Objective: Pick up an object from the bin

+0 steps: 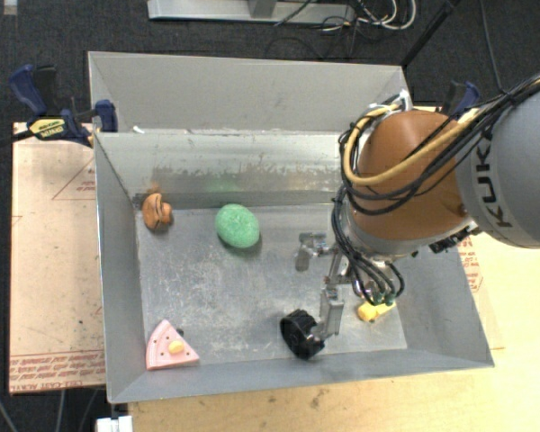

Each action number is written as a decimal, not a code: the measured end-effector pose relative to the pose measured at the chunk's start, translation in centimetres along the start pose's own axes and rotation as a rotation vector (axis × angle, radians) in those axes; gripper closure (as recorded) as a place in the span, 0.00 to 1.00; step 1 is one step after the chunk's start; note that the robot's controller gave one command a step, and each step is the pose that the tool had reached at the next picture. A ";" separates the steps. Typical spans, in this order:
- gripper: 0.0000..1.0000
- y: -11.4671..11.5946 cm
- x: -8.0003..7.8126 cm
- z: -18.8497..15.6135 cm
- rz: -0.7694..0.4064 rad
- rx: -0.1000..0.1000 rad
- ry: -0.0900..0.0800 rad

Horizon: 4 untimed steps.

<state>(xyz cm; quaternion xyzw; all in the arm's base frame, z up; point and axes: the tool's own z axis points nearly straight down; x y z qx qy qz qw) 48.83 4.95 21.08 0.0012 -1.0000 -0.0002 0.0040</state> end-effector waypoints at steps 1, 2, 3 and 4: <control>0.00 0.0 -0.2 -0.4 0.002 -0.001 -0.008; 0.00 -0.8 -0.1 4.9 -0.152 0.000 -0.011; 0.00 -1.9 0.6 6.7 -0.323 0.001 -0.007; 0.00 -1.5 0.7 6.6 -0.581 0.002 -0.009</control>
Offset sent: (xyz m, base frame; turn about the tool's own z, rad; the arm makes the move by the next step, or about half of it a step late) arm -0.0032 -0.0226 -0.1408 -0.4087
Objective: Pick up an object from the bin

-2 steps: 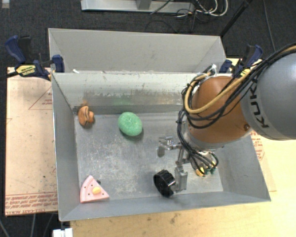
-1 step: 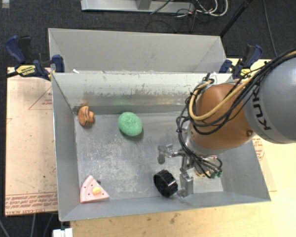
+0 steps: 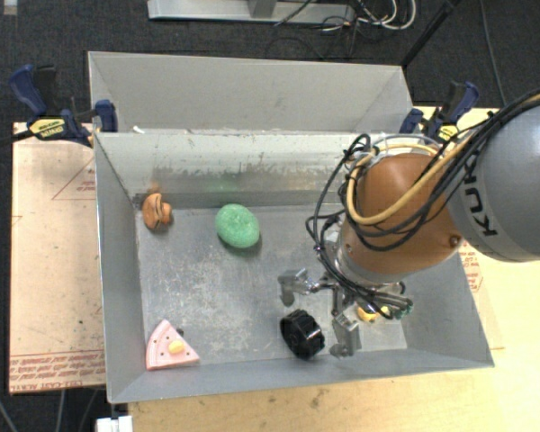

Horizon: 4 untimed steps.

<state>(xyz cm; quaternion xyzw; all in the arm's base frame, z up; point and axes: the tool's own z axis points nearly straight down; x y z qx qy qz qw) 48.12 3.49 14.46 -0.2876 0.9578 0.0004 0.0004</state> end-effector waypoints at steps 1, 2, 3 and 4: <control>0.00 0.0 -0.7 7.5 -0.079 0.007 -0.015; 1.00 -0.1 -0.2 7.4 -0.335 0.003 -0.008; 1.00 -0.1 -0.2 7.4 -0.335 0.003 -0.008; 1.00 0.0 -0.1 6.9 -0.336 -0.001 -0.003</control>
Offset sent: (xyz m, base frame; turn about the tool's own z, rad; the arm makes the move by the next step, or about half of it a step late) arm -0.0004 -0.0010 -0.0746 -0.3378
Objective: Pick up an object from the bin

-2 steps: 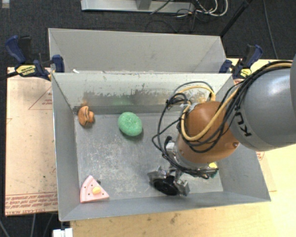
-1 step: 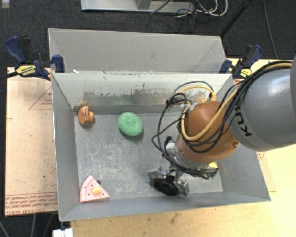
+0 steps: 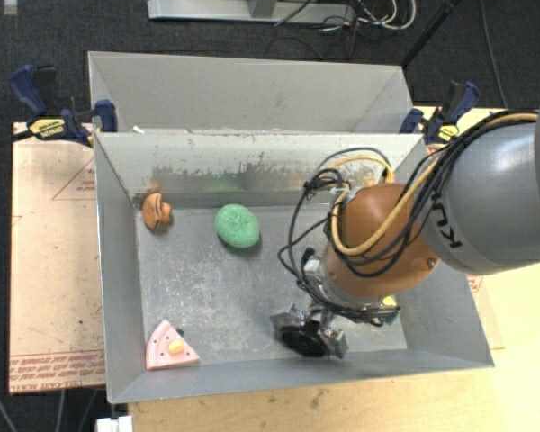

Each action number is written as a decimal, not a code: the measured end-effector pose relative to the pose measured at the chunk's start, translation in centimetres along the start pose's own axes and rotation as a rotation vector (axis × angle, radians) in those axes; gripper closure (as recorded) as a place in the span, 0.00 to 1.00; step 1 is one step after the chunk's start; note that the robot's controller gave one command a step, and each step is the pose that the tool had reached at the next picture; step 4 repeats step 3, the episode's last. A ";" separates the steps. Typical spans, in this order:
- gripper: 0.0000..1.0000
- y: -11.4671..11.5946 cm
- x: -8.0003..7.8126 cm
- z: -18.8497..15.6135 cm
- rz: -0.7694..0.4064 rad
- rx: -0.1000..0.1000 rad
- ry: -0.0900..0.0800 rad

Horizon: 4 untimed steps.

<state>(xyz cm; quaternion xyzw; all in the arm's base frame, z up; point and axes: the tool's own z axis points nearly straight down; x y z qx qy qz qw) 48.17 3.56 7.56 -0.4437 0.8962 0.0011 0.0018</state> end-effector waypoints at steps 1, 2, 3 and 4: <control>1.00 0.1 0.1 -1.9 0.002 -0.005 0.005; 1.00 0.0 0.0 -3.3 0.003 0.000 0.002; 1.00 0.0 -0.1 -4.0 0.003 0.002 0.001; 1.00 0.0 -0.1 -4.0 0.003 0.002 0.001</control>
Offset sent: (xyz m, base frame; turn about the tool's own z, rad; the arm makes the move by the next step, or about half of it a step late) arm 0.0000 0.0000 0.0342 0.0000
